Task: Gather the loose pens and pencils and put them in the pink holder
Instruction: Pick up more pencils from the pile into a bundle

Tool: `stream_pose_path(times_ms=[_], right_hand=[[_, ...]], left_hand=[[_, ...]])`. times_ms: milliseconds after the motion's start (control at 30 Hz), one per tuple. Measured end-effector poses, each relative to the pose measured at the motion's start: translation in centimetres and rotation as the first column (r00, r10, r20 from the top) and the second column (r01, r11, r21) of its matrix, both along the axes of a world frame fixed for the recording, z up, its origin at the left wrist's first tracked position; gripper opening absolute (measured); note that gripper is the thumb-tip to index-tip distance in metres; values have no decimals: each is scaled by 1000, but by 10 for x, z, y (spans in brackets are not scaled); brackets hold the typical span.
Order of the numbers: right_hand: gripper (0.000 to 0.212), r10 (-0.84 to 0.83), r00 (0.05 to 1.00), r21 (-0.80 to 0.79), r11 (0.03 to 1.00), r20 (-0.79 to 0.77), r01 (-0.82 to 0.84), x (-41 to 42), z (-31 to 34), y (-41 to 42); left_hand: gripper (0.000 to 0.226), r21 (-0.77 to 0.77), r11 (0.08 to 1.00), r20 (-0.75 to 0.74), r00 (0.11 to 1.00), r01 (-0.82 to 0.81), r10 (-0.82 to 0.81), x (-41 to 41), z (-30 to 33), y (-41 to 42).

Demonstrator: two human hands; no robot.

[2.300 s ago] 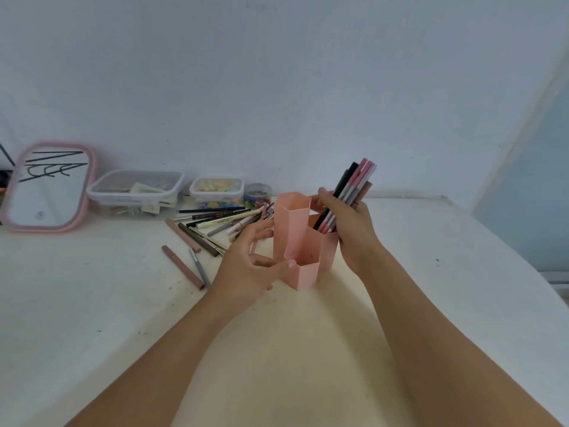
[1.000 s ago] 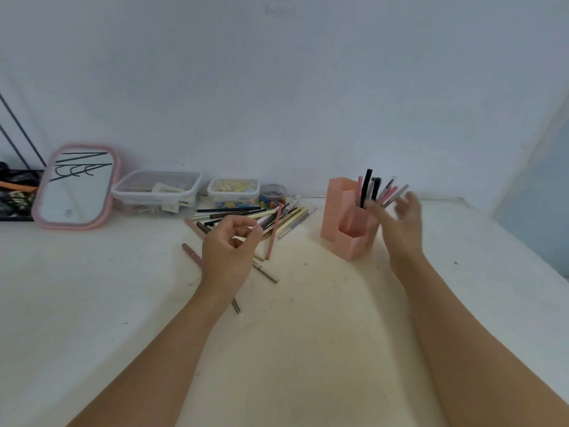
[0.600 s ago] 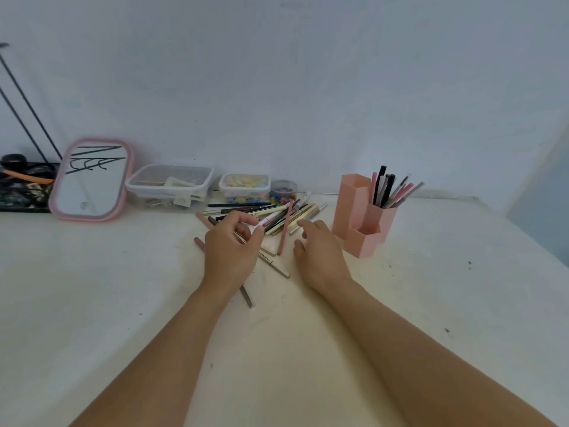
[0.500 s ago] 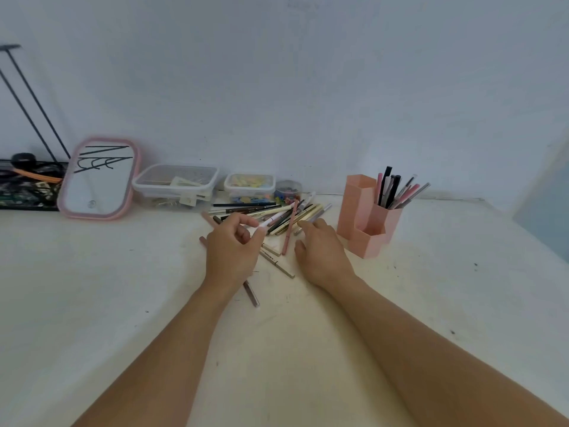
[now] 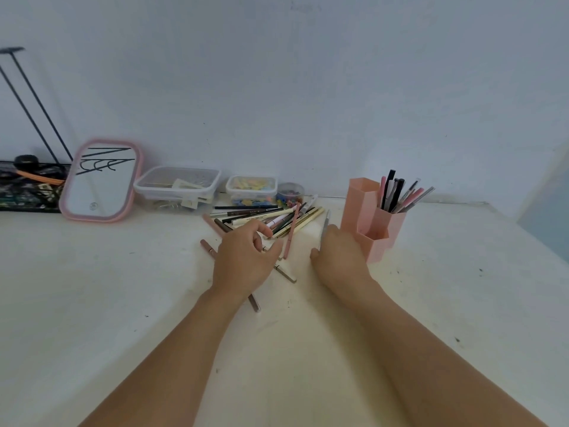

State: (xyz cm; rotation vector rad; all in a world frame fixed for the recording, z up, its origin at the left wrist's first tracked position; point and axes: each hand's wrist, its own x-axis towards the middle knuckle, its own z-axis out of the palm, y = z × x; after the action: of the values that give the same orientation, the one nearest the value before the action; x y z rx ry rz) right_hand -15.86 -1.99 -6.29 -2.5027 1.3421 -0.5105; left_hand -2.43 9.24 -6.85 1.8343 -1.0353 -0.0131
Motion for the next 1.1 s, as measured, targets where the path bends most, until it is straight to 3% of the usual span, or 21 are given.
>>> stream_pose_path(times_ms=[133,300,433,533,667,767,900,1100], right_hand=[[20,-56,998,20,998,-43,56,-3,3,-4],[19,-37,996,32,999,-78,40,-1,7,-1],[22,-48,997,52,997,-62,51,0,9,2],[29,-68,998,74,995,3,68,0,8,3],[38,-73,986,120,991,150,55,-3,6,6],[39,-55,949,153,988,311,7,-2,4,9],[35,-15,885,180,981,465,-78,5,2,20],[35,19,816,278,935,577,-219,6,-4,21]], left_hand=[[33,182,972,211,972,-147,107,-13,6,-6],[31,386,907,314,948,-171,45,-25,11,-15],[20,402,901,334,942,-166,25,-27,11,-17],[16,332,929,303,951,-164,60,-26,12,-16],[14,160,969,229,962,-189,150,-19,16,-1],[14,104,941,215,931,-322,295,-9,21,19],[20,203,874,223,890,-442,398,10,20,32],[25,347,846,155,915,-404,373,16,10,28]])
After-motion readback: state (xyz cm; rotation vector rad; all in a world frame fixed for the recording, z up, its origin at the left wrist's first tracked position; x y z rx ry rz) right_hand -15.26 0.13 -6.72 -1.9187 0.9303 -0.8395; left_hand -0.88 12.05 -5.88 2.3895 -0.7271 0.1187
